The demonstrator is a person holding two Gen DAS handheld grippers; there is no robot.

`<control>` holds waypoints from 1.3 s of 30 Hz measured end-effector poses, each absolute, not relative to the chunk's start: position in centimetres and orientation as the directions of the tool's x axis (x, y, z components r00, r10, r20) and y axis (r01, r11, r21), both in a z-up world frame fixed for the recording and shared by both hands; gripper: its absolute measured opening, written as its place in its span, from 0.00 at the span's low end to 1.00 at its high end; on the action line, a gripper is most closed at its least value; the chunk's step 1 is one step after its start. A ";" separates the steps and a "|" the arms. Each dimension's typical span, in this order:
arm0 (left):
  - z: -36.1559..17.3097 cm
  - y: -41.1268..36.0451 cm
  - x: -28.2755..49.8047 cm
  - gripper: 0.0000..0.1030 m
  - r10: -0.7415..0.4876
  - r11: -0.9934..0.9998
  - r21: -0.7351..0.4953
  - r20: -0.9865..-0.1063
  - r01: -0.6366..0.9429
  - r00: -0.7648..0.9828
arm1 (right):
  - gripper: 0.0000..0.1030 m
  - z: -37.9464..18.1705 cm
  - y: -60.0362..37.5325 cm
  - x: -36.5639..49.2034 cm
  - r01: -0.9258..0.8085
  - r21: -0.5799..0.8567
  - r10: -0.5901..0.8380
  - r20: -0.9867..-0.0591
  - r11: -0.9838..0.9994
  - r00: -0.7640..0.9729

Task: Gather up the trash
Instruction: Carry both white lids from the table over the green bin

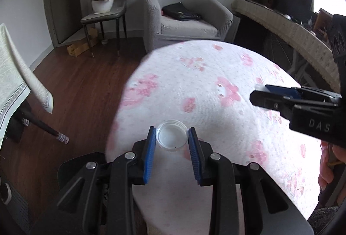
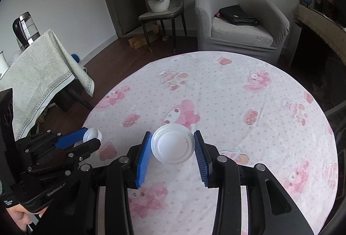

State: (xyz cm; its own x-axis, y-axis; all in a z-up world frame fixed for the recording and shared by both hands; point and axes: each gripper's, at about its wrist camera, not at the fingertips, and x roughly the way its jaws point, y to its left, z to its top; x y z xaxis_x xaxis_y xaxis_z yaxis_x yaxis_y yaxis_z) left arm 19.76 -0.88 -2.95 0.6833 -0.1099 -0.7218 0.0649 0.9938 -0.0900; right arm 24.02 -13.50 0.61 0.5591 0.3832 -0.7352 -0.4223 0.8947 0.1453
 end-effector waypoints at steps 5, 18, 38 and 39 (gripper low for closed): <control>-4.2 2.9 19.7 0.32 -0.072 0.995 -0.099 -0.739 -0.002 0.669 | 0.38 0.7 -10.0 23.4 -0.475 0.143 0.414 -0.737 0.868 0.534; -4.8 10.9 16.7 0.32 -0.058 0.986 -0.153 -0.699 -0.069 0.712 | 0.38 1.7 -1.2 22.7 -0.575 0.147 0.483 -0.726 0.805 0.490; -11.9 19.3 15.5 0.32 0.024 0.982 -0.072 -0.868 -0.174 0.496 | 0.39 0.3 9.7 21.9 -0.688 0.161 0.544 -0.746 0.707 0.384; -12.3 19.4 15.5 0.32 0.020 0.982 -0.073 -0.875 -0.173 0.483 | 0.39 0.1 10.0 21.9 -0.691 0.162 0.543 -0.749 0.705 0.379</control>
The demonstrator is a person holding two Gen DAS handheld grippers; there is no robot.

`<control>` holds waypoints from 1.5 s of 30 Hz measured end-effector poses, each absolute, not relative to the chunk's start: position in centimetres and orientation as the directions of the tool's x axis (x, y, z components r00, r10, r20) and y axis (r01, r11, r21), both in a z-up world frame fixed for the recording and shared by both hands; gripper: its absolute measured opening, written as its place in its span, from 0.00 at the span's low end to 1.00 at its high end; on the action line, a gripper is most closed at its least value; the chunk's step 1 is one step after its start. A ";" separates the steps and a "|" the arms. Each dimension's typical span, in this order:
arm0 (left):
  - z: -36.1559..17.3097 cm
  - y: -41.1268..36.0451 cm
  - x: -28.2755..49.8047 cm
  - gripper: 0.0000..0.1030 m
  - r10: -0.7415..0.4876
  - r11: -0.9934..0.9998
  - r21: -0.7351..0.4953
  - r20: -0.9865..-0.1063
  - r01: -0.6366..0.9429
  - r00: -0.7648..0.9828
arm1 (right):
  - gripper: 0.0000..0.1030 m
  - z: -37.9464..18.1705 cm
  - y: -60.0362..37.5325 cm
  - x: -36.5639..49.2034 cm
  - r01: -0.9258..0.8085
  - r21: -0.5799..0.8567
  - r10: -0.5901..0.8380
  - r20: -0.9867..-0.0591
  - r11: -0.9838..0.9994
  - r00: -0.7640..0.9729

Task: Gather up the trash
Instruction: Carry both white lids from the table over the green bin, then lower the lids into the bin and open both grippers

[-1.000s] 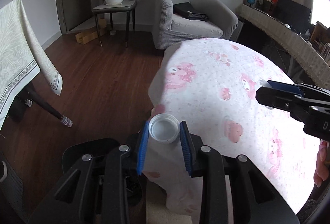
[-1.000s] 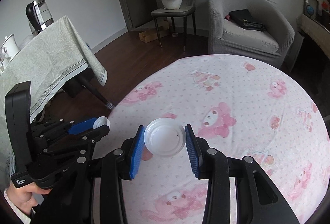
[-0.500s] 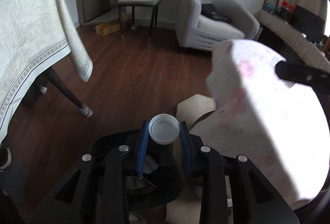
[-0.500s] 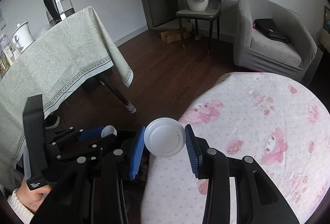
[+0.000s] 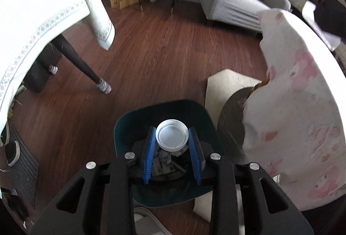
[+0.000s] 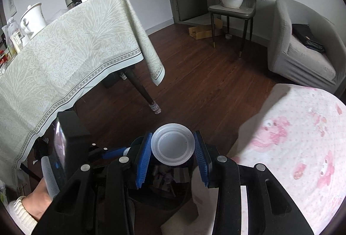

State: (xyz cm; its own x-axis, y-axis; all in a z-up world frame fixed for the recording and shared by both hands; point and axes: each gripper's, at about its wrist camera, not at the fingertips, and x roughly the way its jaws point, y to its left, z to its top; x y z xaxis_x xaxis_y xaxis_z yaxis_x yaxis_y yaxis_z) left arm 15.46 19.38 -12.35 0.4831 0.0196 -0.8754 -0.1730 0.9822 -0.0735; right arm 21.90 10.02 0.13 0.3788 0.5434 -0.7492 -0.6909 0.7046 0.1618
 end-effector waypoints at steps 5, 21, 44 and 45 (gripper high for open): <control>-14.6 20.1 15.3 0.32 -0.018 0.982 -0.095 -0.908 -0.164 0.419 | 0.39 -0.9 11.5 21.9 -0.697 0.171 0.542 -0.762 0.697 0.355; -14.5 23.8 13.4 0.60 -0.024 0.965 -0.127 -0.913 -0.230 0.406 | 0.38 -5.7 16.7 22.3 -0.703 0.167 0.480 -0.833 0.691 0.275; -6.3 25.9 10.2 0.42 0.035 0.959 -0.137 -0.811 -0.248 0.584 | 0.38 -13.4 20.4 21.7 -0.728 0.136 0.373 -0.911 0.672 0.174; -6.1 25.8 10.2 0.42 0.037 0.960 -0.134 -0.808 -0.245 0.588 | 0.38 -13.9 20.4 21.6 -0.730 0.131 0.363 -0.916 0.671 0.170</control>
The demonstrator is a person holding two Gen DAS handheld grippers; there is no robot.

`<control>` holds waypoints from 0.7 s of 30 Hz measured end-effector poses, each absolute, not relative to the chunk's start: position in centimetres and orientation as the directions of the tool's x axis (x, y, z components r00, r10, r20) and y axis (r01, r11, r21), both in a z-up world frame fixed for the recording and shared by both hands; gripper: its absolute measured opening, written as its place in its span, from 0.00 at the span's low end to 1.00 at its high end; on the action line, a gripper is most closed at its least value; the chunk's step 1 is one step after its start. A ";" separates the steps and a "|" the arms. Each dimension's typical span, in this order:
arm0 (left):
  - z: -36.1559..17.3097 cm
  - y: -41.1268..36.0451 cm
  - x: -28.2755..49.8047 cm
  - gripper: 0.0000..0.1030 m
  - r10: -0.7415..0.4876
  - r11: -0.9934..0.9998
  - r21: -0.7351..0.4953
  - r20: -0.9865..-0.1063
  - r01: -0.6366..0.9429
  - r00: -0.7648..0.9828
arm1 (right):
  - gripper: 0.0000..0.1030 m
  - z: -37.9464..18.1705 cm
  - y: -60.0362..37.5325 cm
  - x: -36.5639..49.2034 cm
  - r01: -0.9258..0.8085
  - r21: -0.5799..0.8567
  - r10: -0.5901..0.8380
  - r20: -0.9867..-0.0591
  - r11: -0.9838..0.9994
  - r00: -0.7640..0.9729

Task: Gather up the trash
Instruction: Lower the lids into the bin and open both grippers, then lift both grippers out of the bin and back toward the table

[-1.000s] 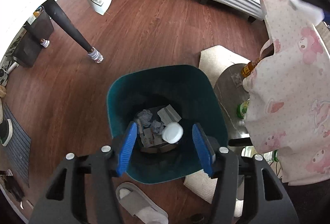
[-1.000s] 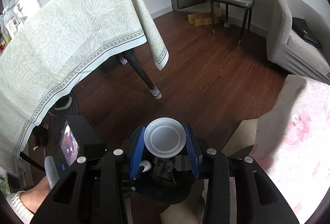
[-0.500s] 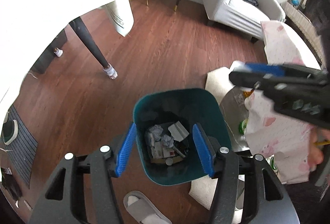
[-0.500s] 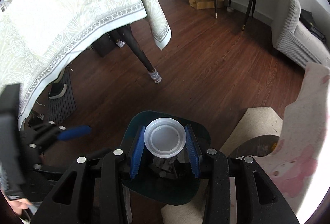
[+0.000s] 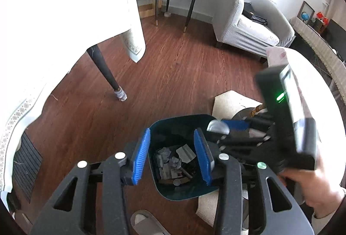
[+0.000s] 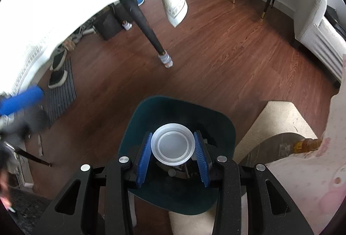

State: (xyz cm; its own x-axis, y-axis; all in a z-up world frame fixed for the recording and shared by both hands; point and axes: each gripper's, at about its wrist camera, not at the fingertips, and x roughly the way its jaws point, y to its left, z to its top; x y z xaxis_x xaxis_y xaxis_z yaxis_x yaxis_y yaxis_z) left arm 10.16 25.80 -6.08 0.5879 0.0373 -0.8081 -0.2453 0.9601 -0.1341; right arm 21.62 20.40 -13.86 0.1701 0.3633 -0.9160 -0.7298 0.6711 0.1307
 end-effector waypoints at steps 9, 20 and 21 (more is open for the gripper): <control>-4.6 25.3 9.9 0.35 0.041 0.965 -0.129 -0.788 -0.230 0.615 | 0.40 -18.1 20.6 20.3 -0.756 0.093 0.266 -0.958 0.648 0.110; -2.7 24.1 9.5 0.35 0.064 0.970 -0.108 -0.749 -0.218 0.659 | 0.51 -18.0 19.5 19.8 -0.771 0.052 0.241 -0.961 0.635 0.133; -2.6 24.0 9.5 0.35 0.068 0.971 -0.103 -0.748 -0.215 0.661 | 0.51 -17.8 19.3 19.8 -0.770 0.050 0.246 -0.959 0.636 0.140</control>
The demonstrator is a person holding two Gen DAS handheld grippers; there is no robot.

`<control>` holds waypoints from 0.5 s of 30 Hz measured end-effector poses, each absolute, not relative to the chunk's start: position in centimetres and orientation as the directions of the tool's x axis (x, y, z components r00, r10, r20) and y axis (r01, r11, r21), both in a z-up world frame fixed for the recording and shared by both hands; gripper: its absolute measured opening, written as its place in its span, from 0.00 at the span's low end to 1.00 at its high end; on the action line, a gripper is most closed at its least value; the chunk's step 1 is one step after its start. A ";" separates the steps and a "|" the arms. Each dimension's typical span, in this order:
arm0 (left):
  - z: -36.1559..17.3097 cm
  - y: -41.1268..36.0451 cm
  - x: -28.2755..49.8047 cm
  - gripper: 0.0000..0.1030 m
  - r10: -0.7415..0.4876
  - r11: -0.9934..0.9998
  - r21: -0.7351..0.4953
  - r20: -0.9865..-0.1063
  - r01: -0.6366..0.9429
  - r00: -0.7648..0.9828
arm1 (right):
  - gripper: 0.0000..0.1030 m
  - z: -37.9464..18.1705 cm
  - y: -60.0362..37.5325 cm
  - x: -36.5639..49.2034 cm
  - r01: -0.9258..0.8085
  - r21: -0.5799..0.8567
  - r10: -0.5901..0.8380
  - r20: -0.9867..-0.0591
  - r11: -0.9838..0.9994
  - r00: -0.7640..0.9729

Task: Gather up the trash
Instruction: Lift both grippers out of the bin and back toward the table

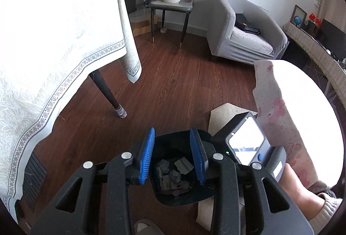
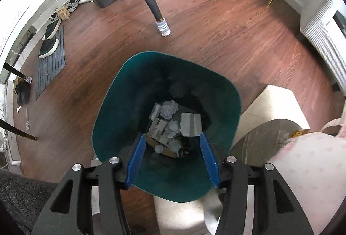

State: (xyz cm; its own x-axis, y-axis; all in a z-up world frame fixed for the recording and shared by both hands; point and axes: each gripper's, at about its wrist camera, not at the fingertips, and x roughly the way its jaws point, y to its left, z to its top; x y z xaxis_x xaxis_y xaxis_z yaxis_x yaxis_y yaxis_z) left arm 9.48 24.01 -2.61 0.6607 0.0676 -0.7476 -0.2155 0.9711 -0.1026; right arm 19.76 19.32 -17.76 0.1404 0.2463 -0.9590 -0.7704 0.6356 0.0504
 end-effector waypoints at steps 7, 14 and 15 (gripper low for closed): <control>-1.1 23.1 9.6 0.38 0.060 0.973 -0.115 -0.711 -0.200 0.700 | 0.51 -13.1 17.0 20.0 -0.757 0.063 0.341 -0.915 0.651 0.216; -0.2 21.7 10.0 0.53 0.061 0.978 -0.105 -0.685 -0.182 0.726 | 0.46 -7.0 14.1 20.3 -0.722 0.043 0.423 -0.834 0.690 0.355; 0.0 21.3 10.0 0.58 0.060 0.979 -0.104 -0.681 -0.178 0.730 | 0.46 -6.5 13.8 20.4 -0.718 0.040 0.427 -0.826 0.695 0.368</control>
